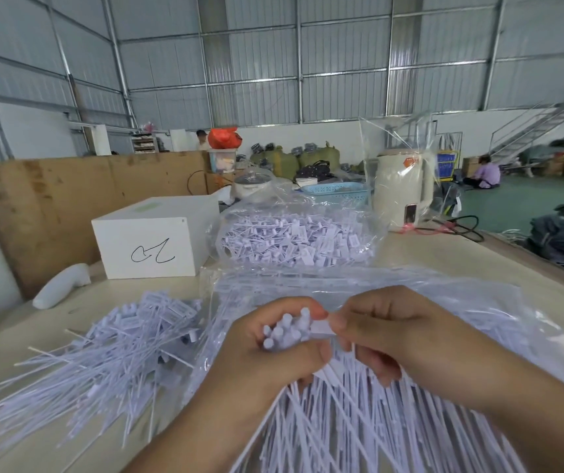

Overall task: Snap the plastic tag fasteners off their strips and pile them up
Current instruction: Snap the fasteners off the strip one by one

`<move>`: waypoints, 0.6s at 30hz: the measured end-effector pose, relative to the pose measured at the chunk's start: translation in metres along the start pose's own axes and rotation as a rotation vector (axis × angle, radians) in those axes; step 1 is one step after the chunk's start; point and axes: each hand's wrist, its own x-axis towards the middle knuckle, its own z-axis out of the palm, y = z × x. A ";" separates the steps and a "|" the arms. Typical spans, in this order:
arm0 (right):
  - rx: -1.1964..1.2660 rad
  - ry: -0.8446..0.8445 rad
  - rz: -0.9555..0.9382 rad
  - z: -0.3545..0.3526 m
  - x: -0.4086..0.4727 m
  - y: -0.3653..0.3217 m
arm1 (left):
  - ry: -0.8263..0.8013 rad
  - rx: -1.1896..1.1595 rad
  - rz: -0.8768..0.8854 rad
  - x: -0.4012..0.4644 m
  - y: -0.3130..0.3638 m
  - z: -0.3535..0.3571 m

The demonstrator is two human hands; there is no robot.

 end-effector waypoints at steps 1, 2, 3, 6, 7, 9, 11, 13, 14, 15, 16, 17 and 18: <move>-0.049 -0.025 0.030 -0.004 -0.001 -0.001 | -0.008 0.010 0.003 0.000 0.000 0.000; -0.080 -0.032 0.047 -0.006 -0.002 -0.002 | -0.015 0.012 0.009 0.000 0.000 0.000; -0.085 -0.017 0.046 -0.007 -0.002 -0.003 | -0.012 0.006 0.012 0.000 0.000 0.000; -0.085 0.168 -0.047 0.003 -0.001 -0.005 | 0.063 -0.050 0.013 0.002 -0.003 0.001; -0.097 0.245 -0.089 0.010 0.000 -0.006 | 0.099 -0.072 0.020 0.003 -0.005 0.003; -0.112 0.404 -0.151 0.021 0.001 -0.007 | 0.167 -0.100 0.035 0.003 -0.007 0.005; -0.144 0.609 -0.186 0.020 0.002 -0.005 | 0.236 -0.065 0.044 0.003 -0.008 0.002; -0.129 0.730 -0.197 0.008 0.001 -0.006 | 0.255 -0.043 0.026 0.004 -0.009 -0.005; -0.096 0.705 -0.199 0.002 0.000 -0.007 | 0.220 -0.042 0.010 0.004 -0.008 -0.007; -0.065 0.620 -0.201 -0.003 -0.002 -0.007 | 0.164 -0.030 -0.003 0.003 -0.007 -0.009; -0.052 0.504 -0.196 -0.005 -0.004 -0.007 | 0.095 -0.006 -0.003 0.003 -0.008 -0.010; -0.046 0.381 -0.186 -0.004 -0.004 -0.006 | 0.031 0.024 -0.004 0.003 -0.007 -0.009; -0.040 0.262 -0.176 -0.002 -0.005 -0.005 | -0.044 0.050 0.001 0.002 -0.006 -0.008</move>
